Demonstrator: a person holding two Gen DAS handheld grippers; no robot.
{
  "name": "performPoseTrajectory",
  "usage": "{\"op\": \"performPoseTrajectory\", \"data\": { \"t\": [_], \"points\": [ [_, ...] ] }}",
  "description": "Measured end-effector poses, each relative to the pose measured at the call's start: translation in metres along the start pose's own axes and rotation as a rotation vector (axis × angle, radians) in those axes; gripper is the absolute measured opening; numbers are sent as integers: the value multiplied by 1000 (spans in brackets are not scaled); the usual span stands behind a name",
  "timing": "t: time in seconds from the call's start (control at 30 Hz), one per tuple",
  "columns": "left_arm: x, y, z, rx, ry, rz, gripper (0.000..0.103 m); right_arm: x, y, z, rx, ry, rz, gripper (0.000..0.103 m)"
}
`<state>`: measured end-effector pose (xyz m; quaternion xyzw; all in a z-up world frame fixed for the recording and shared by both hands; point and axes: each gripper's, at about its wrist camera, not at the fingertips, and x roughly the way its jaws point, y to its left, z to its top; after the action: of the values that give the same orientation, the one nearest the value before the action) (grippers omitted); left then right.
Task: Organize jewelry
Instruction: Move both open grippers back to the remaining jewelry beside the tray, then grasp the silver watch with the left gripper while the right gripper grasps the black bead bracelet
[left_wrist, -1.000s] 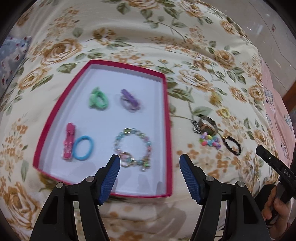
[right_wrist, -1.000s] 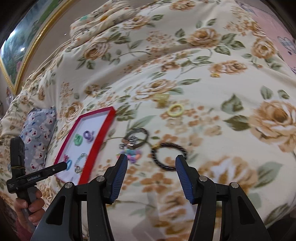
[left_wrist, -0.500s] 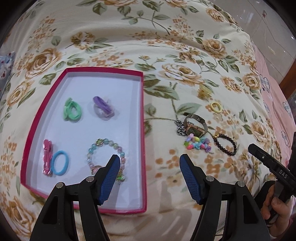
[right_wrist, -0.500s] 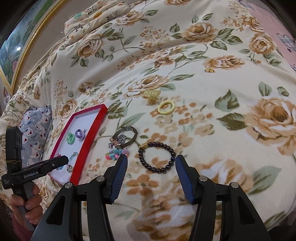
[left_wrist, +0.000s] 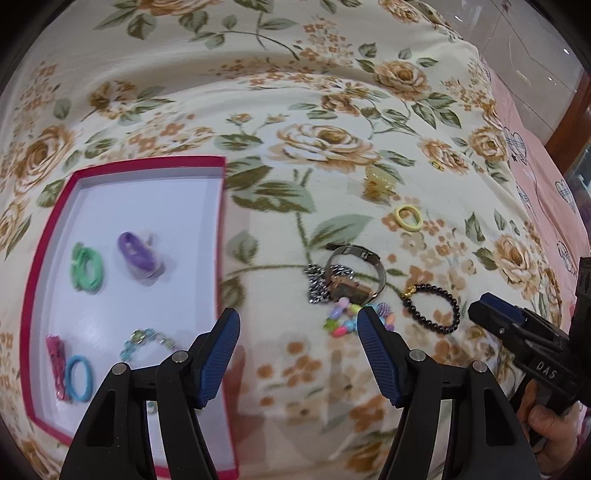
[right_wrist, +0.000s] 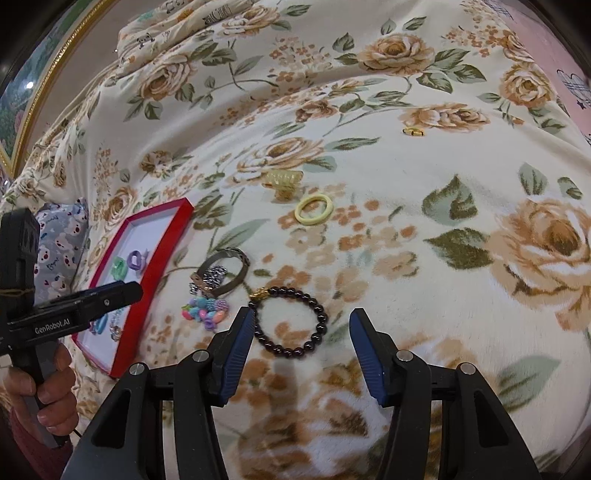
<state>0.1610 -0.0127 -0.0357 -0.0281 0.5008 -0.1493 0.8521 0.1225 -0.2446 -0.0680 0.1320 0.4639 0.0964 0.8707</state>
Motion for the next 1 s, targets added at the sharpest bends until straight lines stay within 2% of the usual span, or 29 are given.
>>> {"op": "performPoseTrajectory", "data": {
  "t": [0.13, 0.37, 0.5, 0.63, 0.7, 0.8, 0.83, 1.0],
  "points": [
    [21, -5, 11, 1, 27, -13, 64, 7, -2, -1, -3, 21, -5, 51],
    [55, -14, 35, 19, 53, -33, 51, 17, -3, -2, -9, 44, -18, 42],
    [83, -16, 49, 31, 88, -22, 37, 23, -1, 0, -15, 53, -29, 37],
    [105, -23, 51, 85, 126, -13, 24, 30, 3, -1, -34, 61, -45, 34],
    [108, -27, 48, 110, 122, -3, 18, 33, 6, -2, -51, 61, -59, 30],
    [106, -28, 42, 125, 109, -2, 8, 35, 13, -4, -89, 60, -80, 16],
    [103, -28, 40, 124, 105, -5, 7, 35, 13, -4, -96, 61, -79, 7],
    [78, -18, 27, 101, 81, -13, 4, 28, 22, -5, -125, 33, -67, 7]
  ]
}}
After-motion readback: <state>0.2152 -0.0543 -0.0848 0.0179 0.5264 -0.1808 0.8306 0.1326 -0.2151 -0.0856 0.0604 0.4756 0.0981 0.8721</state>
